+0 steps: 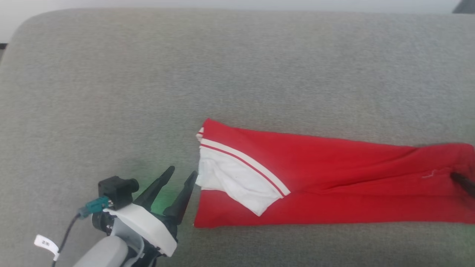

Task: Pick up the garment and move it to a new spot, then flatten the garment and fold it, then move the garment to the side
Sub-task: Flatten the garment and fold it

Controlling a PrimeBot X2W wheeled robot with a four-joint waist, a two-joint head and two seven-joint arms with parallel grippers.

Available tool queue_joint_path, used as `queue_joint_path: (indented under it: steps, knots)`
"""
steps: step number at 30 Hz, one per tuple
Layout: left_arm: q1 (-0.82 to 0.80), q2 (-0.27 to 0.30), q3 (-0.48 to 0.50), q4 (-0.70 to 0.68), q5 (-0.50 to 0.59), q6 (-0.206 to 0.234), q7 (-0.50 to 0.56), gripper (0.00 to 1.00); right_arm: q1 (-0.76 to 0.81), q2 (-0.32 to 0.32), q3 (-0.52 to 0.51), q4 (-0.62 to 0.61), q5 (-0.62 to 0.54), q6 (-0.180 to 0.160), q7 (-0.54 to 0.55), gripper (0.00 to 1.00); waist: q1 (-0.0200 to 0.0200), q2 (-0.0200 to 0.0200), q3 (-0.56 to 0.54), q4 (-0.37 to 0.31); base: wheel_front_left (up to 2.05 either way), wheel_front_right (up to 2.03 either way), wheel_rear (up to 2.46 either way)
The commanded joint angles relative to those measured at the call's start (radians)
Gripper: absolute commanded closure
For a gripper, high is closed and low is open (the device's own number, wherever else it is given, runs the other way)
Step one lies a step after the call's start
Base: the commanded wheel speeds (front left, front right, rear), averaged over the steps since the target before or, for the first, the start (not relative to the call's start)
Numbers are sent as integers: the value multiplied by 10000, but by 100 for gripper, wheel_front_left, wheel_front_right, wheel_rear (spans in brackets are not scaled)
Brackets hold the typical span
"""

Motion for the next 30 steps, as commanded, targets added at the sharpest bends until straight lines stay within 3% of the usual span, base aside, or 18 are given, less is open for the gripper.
queue_joint_path:
  steps: [1, 6, 12, 13, 16, 23, 30]
  knots:
    - [270, -359, 419, 51, 478, -3, -37, 0, -29, 171, 29, 236, 50, 3, 201, 0, 0, -1, -70, 331, 0, 0, 0]
    - [842, -1320, 1978, 196, 2621, 42, -40, 0, -174, 526, 160, 887, 4, 3, 728, 0, 0, -1, -124, 728, 0, 0, 0]
    - [1588, -2499, 4124, -360, 4700, -302, -40, 0, -308, 952, 467, 1257, -269, 26, 1288, 0, 0, -1, -225, 907, 0, 0, 0]
    - [1697, -2630, 4411, -493, 5039, -360, -40, 0, -331, 1021, 504, 1302, -319, 28, 1371, 44, 0, -1, -235, 906, 0, 0, 0]
    - [1989, -3070, 5190, -918, 5948, -468, -41, 0, -427, 1175, 548, 1361, -387, 31, 1519, 100, 0, -1, -259, 864, 0, 0, 0]
    - [2328, -3600, 6192, -1496, 7090, -559, -41, 0, -882, 930, -189, 1702, -701, -21, 1001, 100, 0, -1, -166, 422, 0, 0, 0]
    - [2243, -3580, 6218, -1678, 7263, -564, -41, 0, -1160, 353, -1466, 2589, -1044, -14, 93, 100, 0, -1, -19, 4, 0, 0, 0]
